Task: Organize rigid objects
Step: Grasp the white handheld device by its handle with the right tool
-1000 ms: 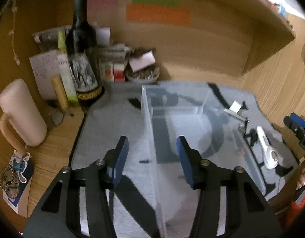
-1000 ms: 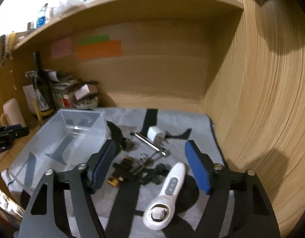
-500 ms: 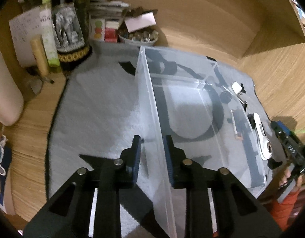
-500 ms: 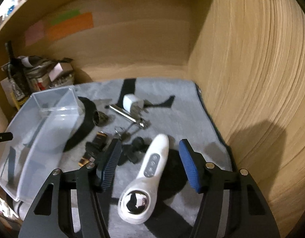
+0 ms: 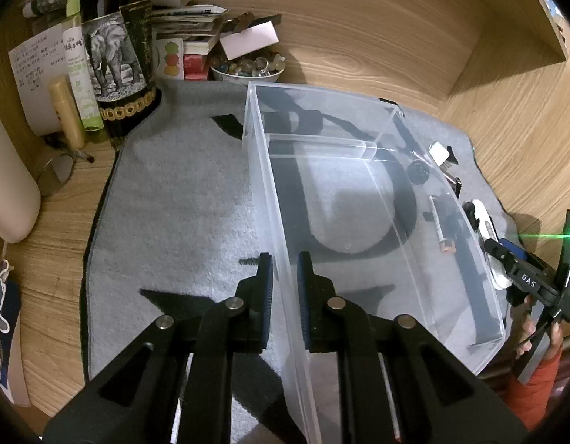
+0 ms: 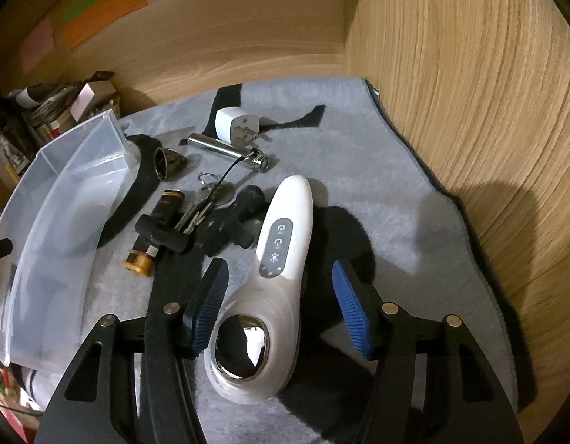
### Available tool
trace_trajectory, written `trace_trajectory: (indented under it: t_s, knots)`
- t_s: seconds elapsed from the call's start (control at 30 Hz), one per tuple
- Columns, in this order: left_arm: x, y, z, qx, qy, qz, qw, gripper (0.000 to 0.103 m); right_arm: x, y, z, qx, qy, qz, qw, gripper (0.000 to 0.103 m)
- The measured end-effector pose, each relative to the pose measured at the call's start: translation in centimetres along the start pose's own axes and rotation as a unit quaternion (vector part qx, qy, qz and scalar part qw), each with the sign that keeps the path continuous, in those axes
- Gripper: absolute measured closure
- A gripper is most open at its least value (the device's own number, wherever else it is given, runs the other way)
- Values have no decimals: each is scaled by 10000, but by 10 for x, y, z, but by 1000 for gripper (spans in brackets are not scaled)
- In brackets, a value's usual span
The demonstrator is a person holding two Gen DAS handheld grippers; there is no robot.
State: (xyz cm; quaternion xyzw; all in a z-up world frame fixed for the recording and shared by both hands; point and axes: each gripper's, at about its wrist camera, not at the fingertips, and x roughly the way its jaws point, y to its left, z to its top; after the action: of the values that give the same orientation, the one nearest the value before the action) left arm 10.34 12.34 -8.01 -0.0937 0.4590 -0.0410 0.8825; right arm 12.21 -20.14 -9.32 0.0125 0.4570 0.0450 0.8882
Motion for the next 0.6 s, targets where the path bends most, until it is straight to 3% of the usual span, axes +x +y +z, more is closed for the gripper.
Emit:
trace_trajectory:
  t_s: [0.17,0.23,0.33,0.6]
  knots:
    - [0,0,0,-25,-13,-29,10000,90,14,10,-2,-112,254,-60,9996,48]
    - [0,0,0,-11,-14,-25,10000,90,15,14,-6,-222,168,-201,9994,48]
    - [0,0,0,-22,-14,-29,10000,90,13,16,-8,-287,71,-327,9990,64]
    - [0,-1,0,20,-37,-6,10000,90,5,13,-1,-149,-80,-325,9993,64]
